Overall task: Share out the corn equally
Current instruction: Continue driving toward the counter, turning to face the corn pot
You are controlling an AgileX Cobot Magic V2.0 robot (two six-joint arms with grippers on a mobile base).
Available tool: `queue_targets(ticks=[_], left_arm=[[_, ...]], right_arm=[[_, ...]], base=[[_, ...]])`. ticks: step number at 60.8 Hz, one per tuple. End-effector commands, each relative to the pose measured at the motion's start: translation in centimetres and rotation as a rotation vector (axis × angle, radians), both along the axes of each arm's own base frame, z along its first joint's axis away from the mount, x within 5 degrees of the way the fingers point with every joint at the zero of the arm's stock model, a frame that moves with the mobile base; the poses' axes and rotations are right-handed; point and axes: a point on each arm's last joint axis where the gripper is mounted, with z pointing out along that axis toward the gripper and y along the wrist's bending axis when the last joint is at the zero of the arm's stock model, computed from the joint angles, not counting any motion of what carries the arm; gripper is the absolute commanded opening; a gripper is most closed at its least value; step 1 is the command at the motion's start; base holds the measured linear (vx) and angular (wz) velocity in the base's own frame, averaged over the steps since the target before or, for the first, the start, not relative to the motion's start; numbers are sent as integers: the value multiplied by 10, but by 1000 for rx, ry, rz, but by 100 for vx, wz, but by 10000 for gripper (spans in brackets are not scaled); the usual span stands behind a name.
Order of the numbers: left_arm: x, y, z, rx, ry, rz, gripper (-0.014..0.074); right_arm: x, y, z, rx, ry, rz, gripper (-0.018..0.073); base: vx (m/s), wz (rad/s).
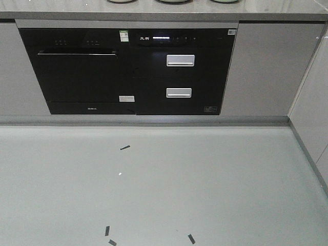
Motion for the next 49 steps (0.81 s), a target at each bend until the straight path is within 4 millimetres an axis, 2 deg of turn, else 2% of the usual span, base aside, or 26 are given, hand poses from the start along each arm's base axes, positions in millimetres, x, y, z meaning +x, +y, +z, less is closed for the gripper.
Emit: queue_targets(ticks=[1, 49], left_arm=[[-2, 0, 6, -11, -85, -9, -7], [-2, 0, 6, -11, -85, -9, -7]], right_arm=[[-1, 0, 5, -11, -79, -1, -4], [-1, 0, 5, -11, -79, -1, -4]], base=[[8, 6], [9, 4]])
